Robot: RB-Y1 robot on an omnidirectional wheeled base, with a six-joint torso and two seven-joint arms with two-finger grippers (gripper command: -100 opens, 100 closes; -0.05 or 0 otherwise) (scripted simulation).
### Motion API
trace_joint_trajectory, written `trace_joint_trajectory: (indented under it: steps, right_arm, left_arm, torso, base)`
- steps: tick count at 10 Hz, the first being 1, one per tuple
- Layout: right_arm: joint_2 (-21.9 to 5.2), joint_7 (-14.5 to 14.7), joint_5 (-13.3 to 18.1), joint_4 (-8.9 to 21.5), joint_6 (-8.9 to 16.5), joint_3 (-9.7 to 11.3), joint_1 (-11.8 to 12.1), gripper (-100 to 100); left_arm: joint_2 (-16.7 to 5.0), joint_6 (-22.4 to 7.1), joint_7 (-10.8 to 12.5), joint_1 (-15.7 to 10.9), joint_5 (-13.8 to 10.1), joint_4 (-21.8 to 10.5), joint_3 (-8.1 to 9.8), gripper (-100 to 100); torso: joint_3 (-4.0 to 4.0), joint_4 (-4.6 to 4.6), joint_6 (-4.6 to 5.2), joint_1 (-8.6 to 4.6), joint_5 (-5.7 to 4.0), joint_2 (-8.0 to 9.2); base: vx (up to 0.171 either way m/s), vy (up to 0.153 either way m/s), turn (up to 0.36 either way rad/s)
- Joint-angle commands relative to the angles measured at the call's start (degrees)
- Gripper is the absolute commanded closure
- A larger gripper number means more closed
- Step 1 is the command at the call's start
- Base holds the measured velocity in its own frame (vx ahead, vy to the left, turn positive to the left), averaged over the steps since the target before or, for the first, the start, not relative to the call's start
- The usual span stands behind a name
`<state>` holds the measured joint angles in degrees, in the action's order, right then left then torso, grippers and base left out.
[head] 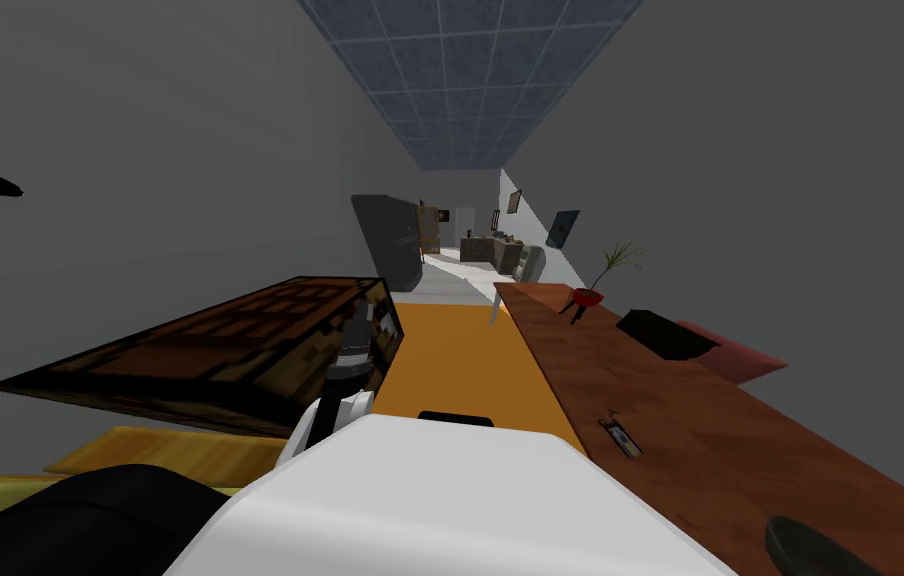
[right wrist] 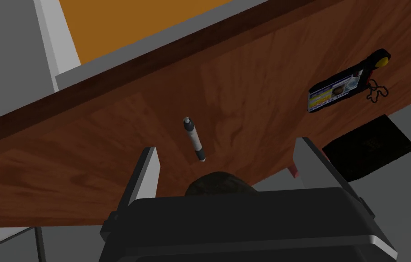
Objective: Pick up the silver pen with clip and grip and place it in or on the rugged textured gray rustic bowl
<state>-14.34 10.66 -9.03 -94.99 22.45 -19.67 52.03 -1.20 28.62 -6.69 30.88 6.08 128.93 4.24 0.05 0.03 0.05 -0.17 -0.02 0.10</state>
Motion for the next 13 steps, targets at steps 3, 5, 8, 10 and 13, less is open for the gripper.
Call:
trace_joint_trajectory:
  steps: [3,5,8,10,13]
  right_arm:
    - [-1.98,-0.11,-1.80,3.19,2.85,0.01,2.19,-100]
    - [-3.00,-0.16,-2.66,4.78,4.93,0.09,3.61,-100]
    - [-4.39,-0.23,-3.72,6.68,7.32,0.38,5.12,-100]
    - [-4.46,-0.24,-3.73,6.95,7.57,0.49,5.42,-100]
    - [-4.29,-0.45,-2.75,10.13,6.52,0.75,3.47,-100]
  left_arm:
    - [0.00,0.00,0.00,0.01,0.00,0.00,0.01,0]
    - [0.00,0.00,0.00,0.01,0.00,0.00,0.00,0]
    - [0.00,0.00,0.00,0.01,0.00,0.00,0.01,0]
    - [0.00,0.00,0.00,0.01,0.00,0.00,0.01,0]
    - [0.00,0.00,0.00,0.02,0.00,0.00,0.01,0]
  torso:
    - [0.00,0.00,0.03,-0.12,-0.02,0.01]
    - [0.02,0.00,0.05,0.08,0.01,0.04]
    - [0.01,0.00,0.06,0.02,0.00,0.02]
    - [0.00,0.00,0.05,0.08,0.01,0.00]
    - [0.01,0.01,0.08,0.19,0.03,0.03]
  base:
    - [0.017,-0.076,0.242]
    - [0.011,-0.038,0.225]
    - [0.009,-0.051,0.199]
    - [0.007,-0.033,0.144]
    - [-0.002,-0.018,0.007]
